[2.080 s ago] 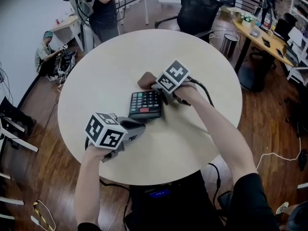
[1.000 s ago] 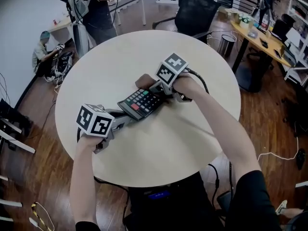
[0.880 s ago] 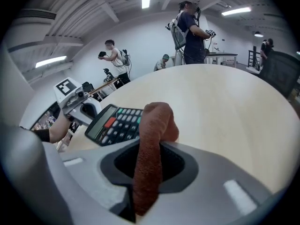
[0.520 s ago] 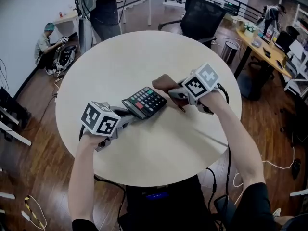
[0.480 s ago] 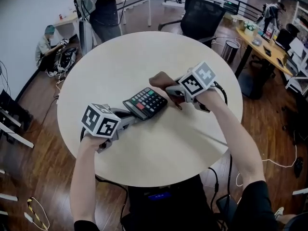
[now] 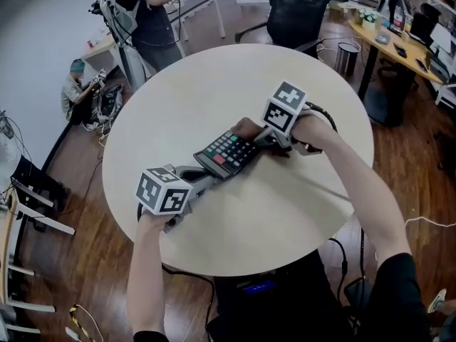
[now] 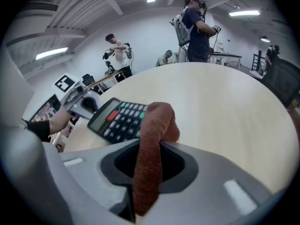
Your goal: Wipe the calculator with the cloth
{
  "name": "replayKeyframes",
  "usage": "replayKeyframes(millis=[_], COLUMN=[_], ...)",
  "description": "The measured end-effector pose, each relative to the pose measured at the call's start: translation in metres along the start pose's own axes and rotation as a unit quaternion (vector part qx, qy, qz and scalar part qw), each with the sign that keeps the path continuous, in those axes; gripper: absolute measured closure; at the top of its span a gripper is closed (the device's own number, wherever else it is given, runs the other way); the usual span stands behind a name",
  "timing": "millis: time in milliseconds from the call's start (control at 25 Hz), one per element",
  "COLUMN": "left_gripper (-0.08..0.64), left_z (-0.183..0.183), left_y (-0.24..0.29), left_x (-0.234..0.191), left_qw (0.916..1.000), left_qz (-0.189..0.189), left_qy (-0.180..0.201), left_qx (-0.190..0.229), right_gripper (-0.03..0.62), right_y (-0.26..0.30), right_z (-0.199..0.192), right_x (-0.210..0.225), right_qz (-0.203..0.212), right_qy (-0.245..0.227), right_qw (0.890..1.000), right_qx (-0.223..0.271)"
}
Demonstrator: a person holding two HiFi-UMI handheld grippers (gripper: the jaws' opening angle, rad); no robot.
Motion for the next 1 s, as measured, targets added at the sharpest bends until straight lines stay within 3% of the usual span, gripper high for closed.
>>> replayKeyframes(millis=[80,160,240,280,360,480,560,640,720,880,920,960,1000], left_gripper=[0.552,0.533,0.457,0.4,0.287,0.221,0.218,0.239,0.261,0.413,0.462,0.468,0.471], left_z=[-0.006,-0.011,-0.007,0.0,0.017,0.022,0.011,0.003,0.004,0.017,0.017,0.018,0.02], left_y=[-0.006,-0.021,-0.037,-0.042,-0.043,-0.023,-0.007,0.001,0.008,0.027,0.031,0.034,0.034], left_x=[0.0,-0.003,-0.008,-0.009,-0.005,0.007,0.005,0.002,0.004,0.007,0.008,0.008,0.009], left_qw=[0.9997,0.9971,0.9866,0.9757,0.9427,0.8853,0.8475,0.822,0.8099,0.7923,0.7901,0.791,0.7976], left_qz=[0.011,0.042,0.091,0.115,0.15,0.15,0.143,0.143,0.142,0.137,0.138,0.14,0.143], left_qy=[0.015,0.055,0.13,0.183,0.295,0.429,0.489,0.525,0.546,0.573,0.575,0.573,0.565], left_qx=[-0.014,-0.031,-0.036,-0.034,-0.042,-0.099,-0.149,-0.168,-0.162,-0.158,-0.16,-0.16,-0.157], right_gripper=[0.506,0.506,0.506,0.506,0.506,0.506,0.505,0.506,0.506,0.506,0.506,0.506,0.506], right_y=[-0.024,-0.049,-0.067,-0.072,-0.079,-0.089,-0.094,-0.096,-0.094,-0.096,-0.096,-0.096,-0.096], right_z=[-0.028,-0.048,-0.061,-0.065,-0.068,-0.061,-0.057,-0.054,-0.054,-0.055,-0.057,-0.057,-0.057], right_x=[-0.004,-0.007,-0.012,-0.014,-0.017,-0.024,-0.027,-0.031,-0.034,-0.034,-0.035,-0.036,-0.038], right_qz=[-0.014,-0.021,-0.004,0.006,0.015,0.024,0.028,0.028,0.03,0.041,0.042,0.043,0.043], right_qy=[-0.013,-0.013,0.0,0.008,0.015,0.011,0.009,0.008,0.008,0.017,0.02,0.022,0.022], right_qw=[1.0,0.998,0.994,0.992,0.987,0.981,0.978,0.977,0.976,0.973,0.973,0.972,0.971], right_qx=[0.015,0.059,0.107,0.128,0.159,0.19,0.204,0.212,0.215,0.227,0.228,0.23,0.233])
Point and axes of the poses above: the fingertips, and each gripper's own axes: y forward along the fingers, x to its right, z out of its top, the point moved 2 cm from there along -y, backward along the fingers, and after that the axes turned 7 degrees about y, right-handed, at the moved point
